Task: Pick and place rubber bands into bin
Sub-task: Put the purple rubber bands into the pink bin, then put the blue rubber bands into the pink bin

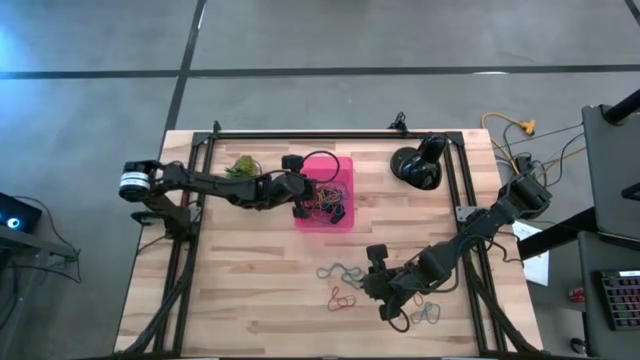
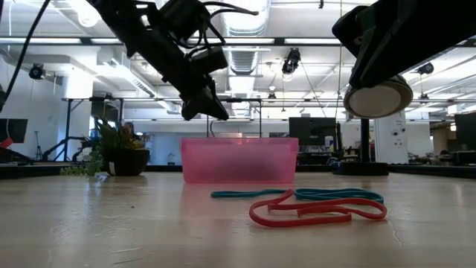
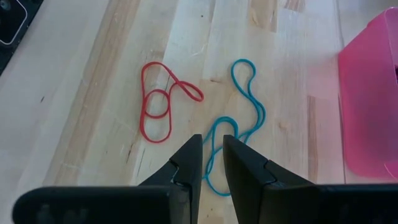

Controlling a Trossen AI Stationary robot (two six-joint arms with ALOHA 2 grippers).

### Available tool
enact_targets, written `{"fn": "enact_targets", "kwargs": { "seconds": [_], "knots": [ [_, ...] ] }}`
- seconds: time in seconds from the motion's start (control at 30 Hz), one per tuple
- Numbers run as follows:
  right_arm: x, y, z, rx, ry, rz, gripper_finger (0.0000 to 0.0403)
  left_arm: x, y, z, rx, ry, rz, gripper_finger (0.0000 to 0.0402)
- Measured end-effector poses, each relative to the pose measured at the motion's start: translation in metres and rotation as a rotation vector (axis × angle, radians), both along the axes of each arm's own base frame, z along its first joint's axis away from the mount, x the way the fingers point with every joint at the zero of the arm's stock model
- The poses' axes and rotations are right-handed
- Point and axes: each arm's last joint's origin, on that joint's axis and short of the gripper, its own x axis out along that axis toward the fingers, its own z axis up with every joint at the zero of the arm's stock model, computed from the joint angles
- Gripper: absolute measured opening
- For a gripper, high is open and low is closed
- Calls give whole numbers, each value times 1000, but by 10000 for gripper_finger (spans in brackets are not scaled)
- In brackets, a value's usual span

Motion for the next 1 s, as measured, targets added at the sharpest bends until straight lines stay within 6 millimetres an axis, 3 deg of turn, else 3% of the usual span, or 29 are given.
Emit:
{"fn": "enact_targets", "kwargs": {
  "seconds": [0.27, 0.47, 0.7, 1.0],
  "knots": [
    [0, 0, 0, 0, 0, 0, 59, 0, 0, 0, -1, -1, 1, 83],
    [0, 0, 0, 3, -4, 0, 59, -1, -8, 0, -58, -24, 19, 102],
    [3, 2, -16, 46, -92, 17, 59, -6, -43, -11, -129, 29, -35, 103],
    [-3, -6, -32, 52, -48, -31, 59, -21, -94, -18, -167, 95, -156, 103]
  ]
}}
